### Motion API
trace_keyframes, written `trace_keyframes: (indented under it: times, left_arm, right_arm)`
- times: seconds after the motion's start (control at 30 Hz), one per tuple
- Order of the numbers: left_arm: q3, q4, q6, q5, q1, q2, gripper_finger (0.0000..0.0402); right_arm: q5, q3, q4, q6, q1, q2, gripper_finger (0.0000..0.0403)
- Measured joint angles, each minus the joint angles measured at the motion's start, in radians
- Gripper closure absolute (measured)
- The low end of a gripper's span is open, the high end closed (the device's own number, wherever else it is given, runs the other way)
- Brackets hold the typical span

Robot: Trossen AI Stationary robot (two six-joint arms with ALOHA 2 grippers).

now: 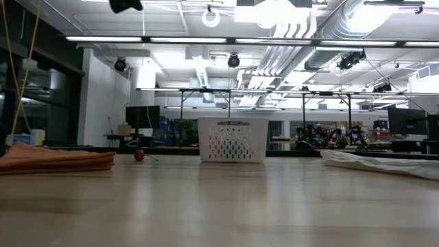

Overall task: Pick and placing Produce into tupperware
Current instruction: Put the red cherry into the white bin

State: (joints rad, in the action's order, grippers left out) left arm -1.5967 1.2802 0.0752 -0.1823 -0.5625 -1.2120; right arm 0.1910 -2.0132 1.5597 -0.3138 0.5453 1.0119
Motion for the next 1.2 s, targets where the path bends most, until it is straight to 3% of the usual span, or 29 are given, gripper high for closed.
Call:
trace_keyframes:
  times: [0.23,0.73,0.97,1.2]
  left_arm:
    - [0.116,0.013,-0.079,0.028,0.000,0.159,0.0400]
    - [0.818,-0.298,-0.442,0.041,0.000,0.680,0.0397]
    - [1.041,-0.364,-0.518,-0.005,0.000,0.723,0.0387]
    - [1.133,-0.543,-0.522,-0.059,0.000,0.695,0.0384]
  right_arm:
    - [-0.001,0.000,0.001,0.000,0.000,0.016,0.0245]
    - [-0.004,0.000,0.003,-0.019,0.000,0.042,0.0245]
    - [-0.009,0.000,0.003,-0.019,0.000,0.052,0.0245]
    - [-0.015,0.000,0.005,-0.019,-0.001,0.064,0.0245]
